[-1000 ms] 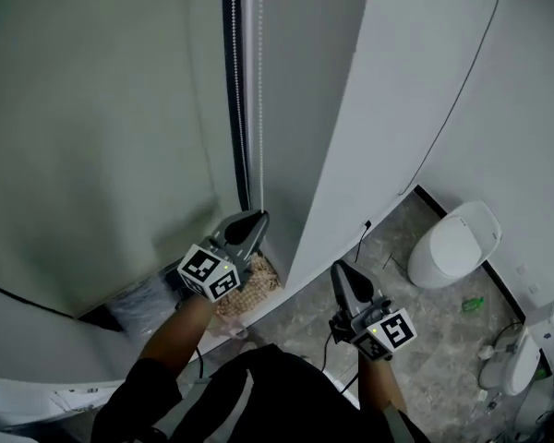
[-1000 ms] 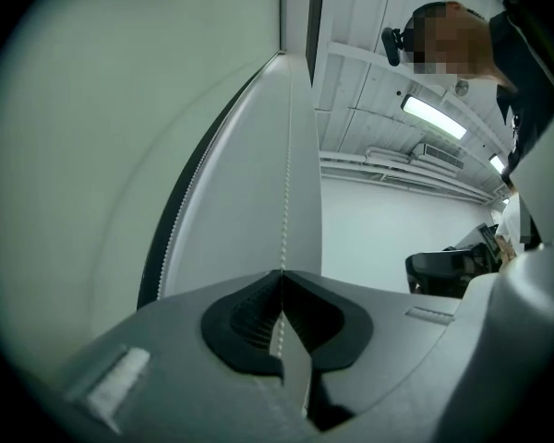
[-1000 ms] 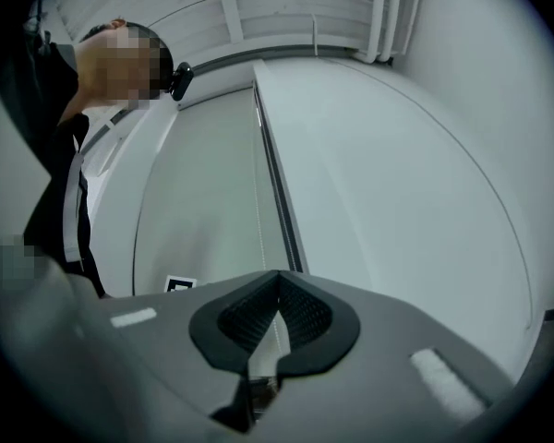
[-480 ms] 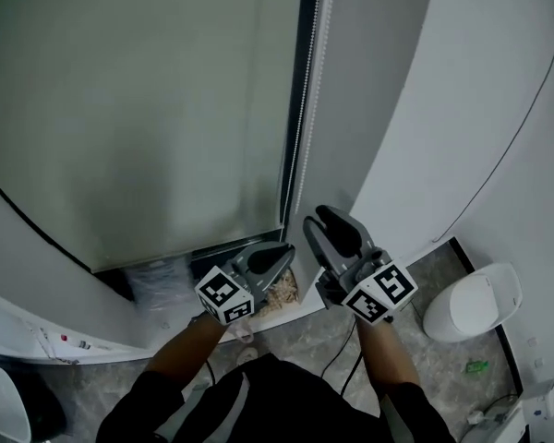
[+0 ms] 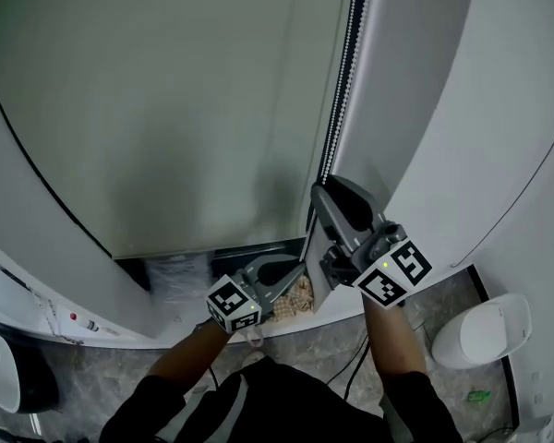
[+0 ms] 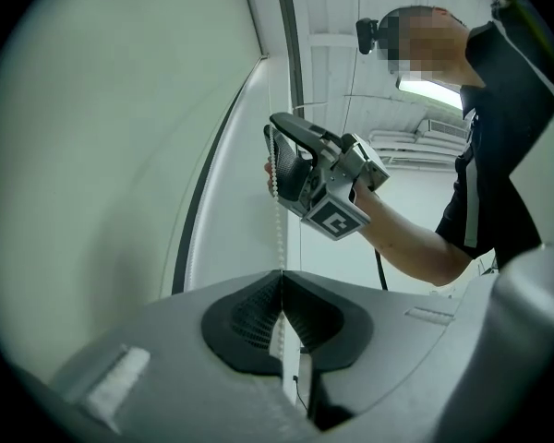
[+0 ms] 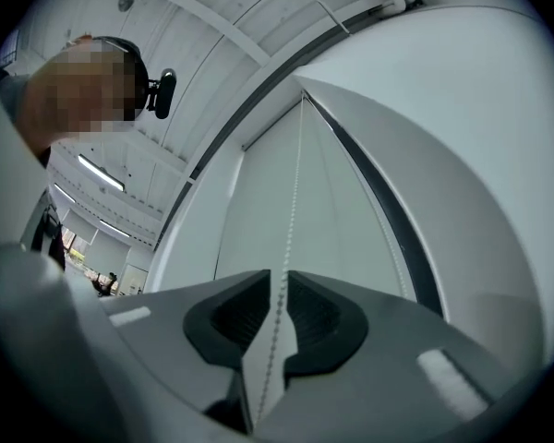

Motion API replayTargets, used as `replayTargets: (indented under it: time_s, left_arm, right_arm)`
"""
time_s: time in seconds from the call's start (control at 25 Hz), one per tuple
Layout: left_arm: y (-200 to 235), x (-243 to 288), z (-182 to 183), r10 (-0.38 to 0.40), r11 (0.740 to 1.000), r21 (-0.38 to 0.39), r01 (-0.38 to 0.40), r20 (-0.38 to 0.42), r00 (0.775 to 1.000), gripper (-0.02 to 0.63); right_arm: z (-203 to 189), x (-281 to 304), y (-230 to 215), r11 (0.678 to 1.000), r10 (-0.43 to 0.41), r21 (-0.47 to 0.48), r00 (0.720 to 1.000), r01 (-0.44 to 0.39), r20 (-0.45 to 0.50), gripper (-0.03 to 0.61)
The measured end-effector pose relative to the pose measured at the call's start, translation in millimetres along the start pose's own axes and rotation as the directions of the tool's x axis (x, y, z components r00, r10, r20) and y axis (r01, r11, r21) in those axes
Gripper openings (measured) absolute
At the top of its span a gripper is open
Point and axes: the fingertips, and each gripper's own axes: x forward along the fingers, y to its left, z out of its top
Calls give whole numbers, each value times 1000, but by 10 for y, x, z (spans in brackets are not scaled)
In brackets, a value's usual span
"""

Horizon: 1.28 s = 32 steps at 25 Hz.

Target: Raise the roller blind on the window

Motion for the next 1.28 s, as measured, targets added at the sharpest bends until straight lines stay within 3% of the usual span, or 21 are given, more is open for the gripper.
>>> replayTargets:
  time_s: [0.04,0.08,0.24,0.4,0.56,0.72,0.88,1.0,1.04,1.12,1.28]
  left_arm:
    - [-4,-10,-7,-1,1000,-5,1,2,1000,5]
    - [-13,-15,-14,-3,1000,-7,3,-1,1000,5]
    - [-76,-4,-96,-15,1000,9,15,-35,999,5]
    - [-61,-17,-154,-18,998,-56,18,-9,1000,3]
    - [-33,-1,-284,-27,998,-58,25,-30,999,4]
    - [-88,36,-687,-39,997,-75,30,-132,990,3]
    - [-177,16,-1332,-63,990,-136,27,-270,961,5]
    - [-278,-6,-1652,-105,982,-185,46,-324,940,6]
    - [-313,-13,-1653,-132,978,-199,70,-317,939,9]
    - [-298,-32,-1449,-171,967,-227,113,-254,952,150]
    - [10,40,-351,-172,968,-192,163,-27,985,169]
  right_arm:
    - [8,8,8,1000,-2,-2,1000,2,2,27]
    - [6,12,24,1000,2,-6,1000,-2,-1,21]
    - [-68,-20,96,998,6,-59,1000,-7,-21,17]
    - [-85,-137,72,998,-31,-58,999,32,18,15]
    - [-154,-278,32,991,-68,-114,998,68,10,14]
    - [-442,-556,-4,985,-110,-139,992,101,-58,14]
    - [-966,-882,-25,988,-140,-80,981,129,-136,14]
    - [-1224,-1080,-33,988,-154,-45,974,148,-168,14]
    - [-1240,-1116,-43,987,-158,-40,973,154,-168,14]
    - [-1237,-1127,-53,987,-159,-46,971,153,-176,14]
    - [-1234,-1118,-60,989,-147,-58,970,138,-192,14]
